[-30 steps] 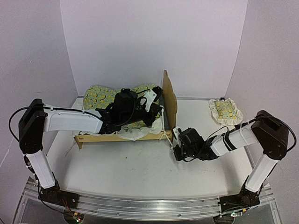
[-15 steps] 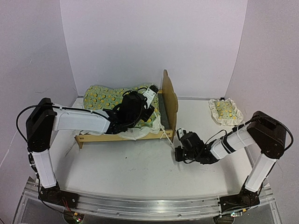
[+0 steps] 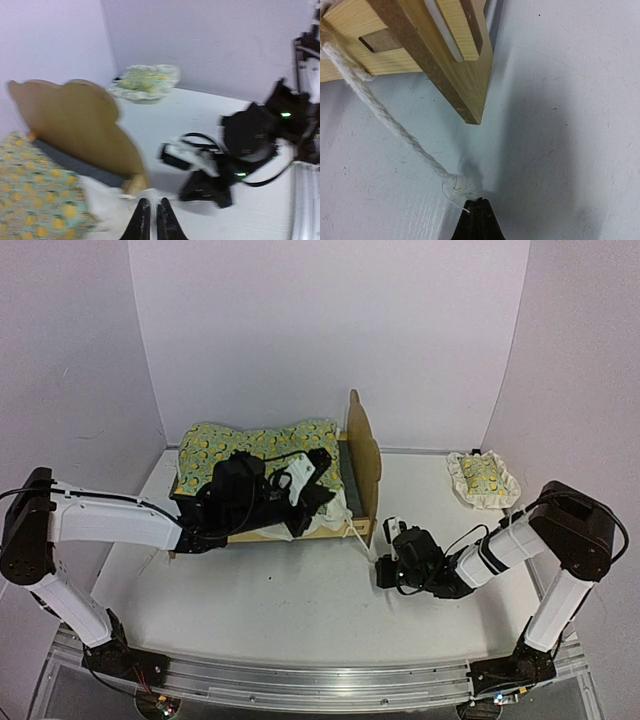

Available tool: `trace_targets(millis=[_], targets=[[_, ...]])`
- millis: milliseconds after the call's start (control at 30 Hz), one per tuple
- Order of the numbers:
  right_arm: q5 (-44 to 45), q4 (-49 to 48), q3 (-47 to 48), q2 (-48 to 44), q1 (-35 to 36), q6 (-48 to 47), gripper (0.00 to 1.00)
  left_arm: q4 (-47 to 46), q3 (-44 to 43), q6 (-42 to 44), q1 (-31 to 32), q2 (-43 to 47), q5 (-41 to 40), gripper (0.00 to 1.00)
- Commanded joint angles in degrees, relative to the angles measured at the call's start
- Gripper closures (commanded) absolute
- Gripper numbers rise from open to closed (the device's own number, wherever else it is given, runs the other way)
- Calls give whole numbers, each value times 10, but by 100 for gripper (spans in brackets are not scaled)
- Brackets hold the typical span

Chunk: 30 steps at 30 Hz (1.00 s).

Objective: Set up the pet bed

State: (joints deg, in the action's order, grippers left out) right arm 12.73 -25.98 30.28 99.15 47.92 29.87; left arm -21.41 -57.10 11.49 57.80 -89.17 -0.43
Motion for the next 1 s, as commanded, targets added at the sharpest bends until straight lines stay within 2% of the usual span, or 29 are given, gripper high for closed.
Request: trace_targets(millis=[0, 67, 100, 133, 167, 200, 233, 333, 400, 433, 500, 567, 633, 733, 800, 867, 967], targets=[[-17, 16, -22, -34, -3, -1, 100, -49, 47, -168, 32, -33, 209, 88], [-11, 22, -31, -57, -2, 7, 98, -39, 60, -207, 46, -67, 221, 82], [-6, 40, -32, -72, -3, 7, 86, -38, 76, -216, 49, -62, 218, 74], [2, 65, -30, -94, -3, 3, 69, -38, 95, -217, 49, -43, 206, 61], [8, 95, -27, -118, -3, -6, 56, -35, 111, -209, 48, -15, 179, 43], [18, 125, -22, -142, -3, -21, 45, -28, 128, -198, 45, 19, 152, 11], [29, 160, -13, -168, -3, -39, 35, -17, 139, -188, 36, 57, 121, 2], [22, 207, 18, -233, -4, -120, 15, 47, 129, -197, -29, 147, 6, 1], [8, 225, 59, -255, -3, -157, 7, 108, 94, -225, -79, 181, -63, 1], [3, 230, 82, -255, -4, -164, 3, 148, 75, -246, -97, 191, -124, 1], [26, 245, 162, -230, -3, -166, 2, 238, 35, -286, -140, 201, -209, 1], [72, 271, 229, -188, -3, -173, 2, 305, -4, -326, -204, 200, -216, 2], [133, 292, 290, -149, -6, -168, 2, 340, -14, -364, -277, 195, -186, 3], [194, 320, 369, -97, -10, -172, 2, 363, -9, -410, -372, 196, -181, 2], [200, 327, 402, -77, -20, -179, 2, 368, 2, -440, -417, 198, -178, 1], [189, 328, 423, -64, -34, -188, 6, 360, 11, -450, -449, 189, -163, 1], [138, 333, 447, -46, -63, -205, 24, 355, 10, -438, -464, 158, -111, 1]])
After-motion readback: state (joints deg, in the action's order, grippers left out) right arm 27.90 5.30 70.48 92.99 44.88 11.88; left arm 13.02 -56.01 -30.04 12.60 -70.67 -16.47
